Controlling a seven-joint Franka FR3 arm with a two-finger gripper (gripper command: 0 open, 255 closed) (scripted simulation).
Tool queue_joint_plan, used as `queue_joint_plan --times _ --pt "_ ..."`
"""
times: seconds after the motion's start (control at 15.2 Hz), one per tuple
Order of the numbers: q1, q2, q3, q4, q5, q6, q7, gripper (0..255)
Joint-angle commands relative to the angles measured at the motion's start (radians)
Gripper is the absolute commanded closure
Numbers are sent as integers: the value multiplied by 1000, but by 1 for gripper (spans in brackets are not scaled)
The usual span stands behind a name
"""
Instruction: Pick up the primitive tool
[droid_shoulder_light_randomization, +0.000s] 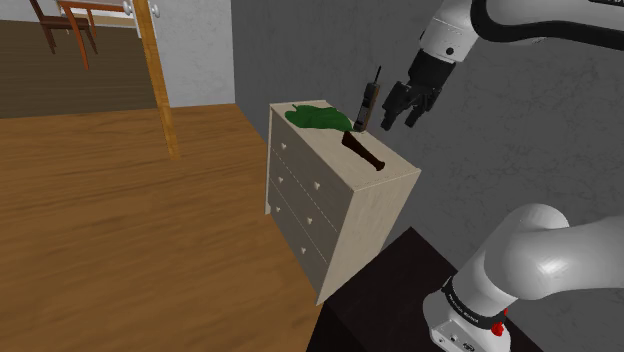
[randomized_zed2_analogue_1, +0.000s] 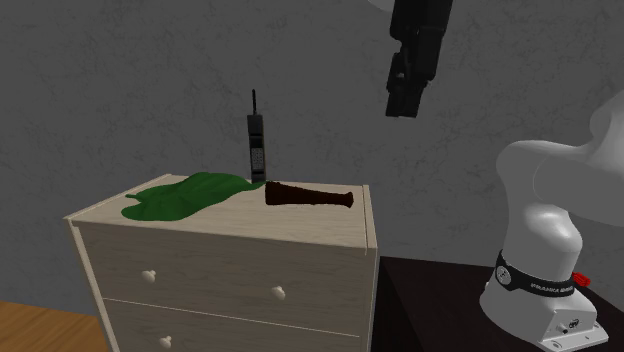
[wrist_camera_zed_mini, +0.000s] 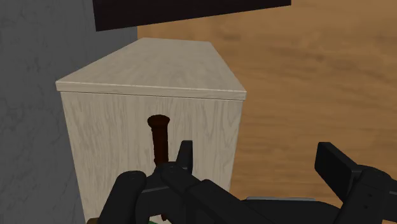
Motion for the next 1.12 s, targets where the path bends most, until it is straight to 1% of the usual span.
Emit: queue_joint_plan --times 0.0,0.53,1.06 --pt "0 0 0 0 0 0 0 0" --pt "-36 200 -63 -36 -57 224 -101 0" --pt "-67 457 -123 14 -91 424 -191 0"
